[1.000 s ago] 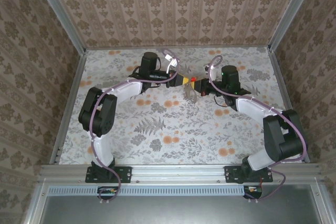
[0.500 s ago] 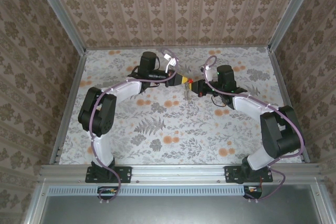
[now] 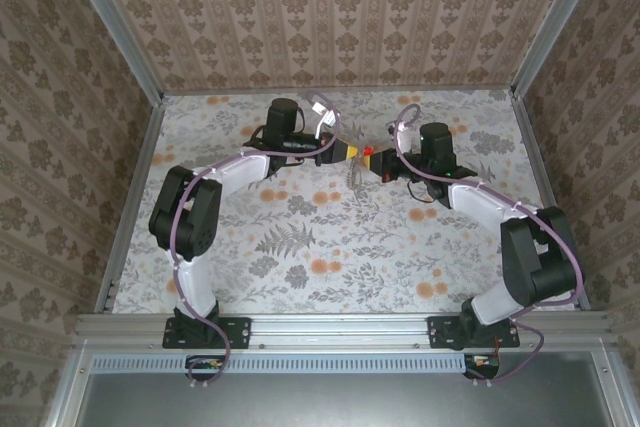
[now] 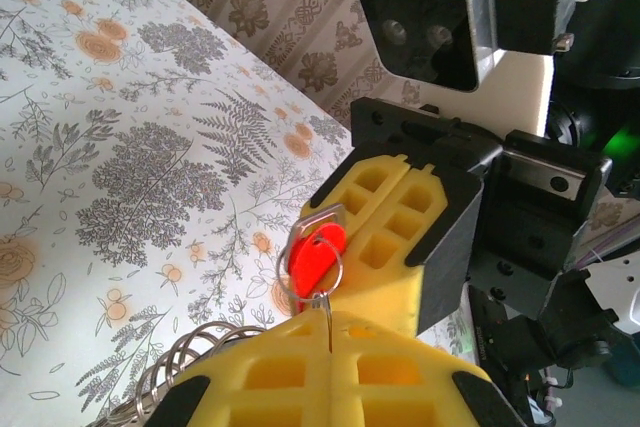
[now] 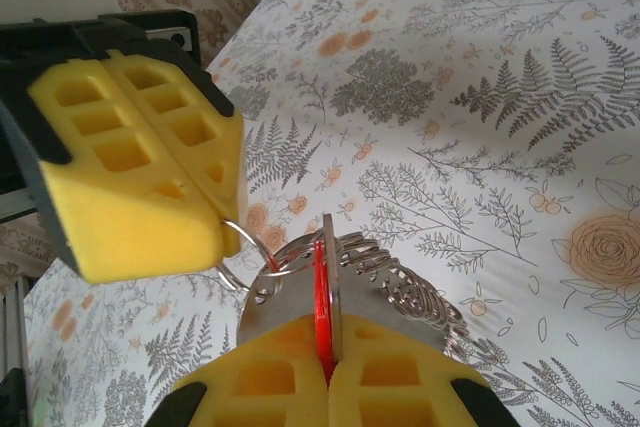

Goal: Put the keys on the keyring

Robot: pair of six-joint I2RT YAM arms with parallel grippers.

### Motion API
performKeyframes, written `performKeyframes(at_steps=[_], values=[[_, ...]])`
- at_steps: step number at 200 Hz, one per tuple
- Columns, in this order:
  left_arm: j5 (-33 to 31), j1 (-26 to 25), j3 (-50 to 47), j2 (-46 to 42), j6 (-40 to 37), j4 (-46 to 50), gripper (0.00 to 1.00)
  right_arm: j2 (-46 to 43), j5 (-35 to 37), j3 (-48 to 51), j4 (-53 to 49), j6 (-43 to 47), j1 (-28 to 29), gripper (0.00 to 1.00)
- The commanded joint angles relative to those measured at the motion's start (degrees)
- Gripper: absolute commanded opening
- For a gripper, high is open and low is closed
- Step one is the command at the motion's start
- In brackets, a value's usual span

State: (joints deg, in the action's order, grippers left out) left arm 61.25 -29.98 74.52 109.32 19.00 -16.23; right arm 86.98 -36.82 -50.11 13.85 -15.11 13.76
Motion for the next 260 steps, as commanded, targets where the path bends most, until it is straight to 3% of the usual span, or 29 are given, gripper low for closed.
performKeyframes(at_steps=[1, 138, 260], values=[[2.2, -0.1, 0.8, -2.6, -0.1, -1.3, 0.00, -1.7, 0.7, 0.7, -0.5, 0.0, -1.0, 0.00], [2.5, -0.3, 0.8, -2.1, 0.9, -2.6, 0.00, 1.9, -0.7, -3.3, -0.4, -0.6, 2.5, 0.00], [2.3, 0.4, 0.0, -2.7, 1.0, -2.7, 0.00, -3.6, 2.1, -4.6, -6.2, 0.8, -1.1, 0.00]])
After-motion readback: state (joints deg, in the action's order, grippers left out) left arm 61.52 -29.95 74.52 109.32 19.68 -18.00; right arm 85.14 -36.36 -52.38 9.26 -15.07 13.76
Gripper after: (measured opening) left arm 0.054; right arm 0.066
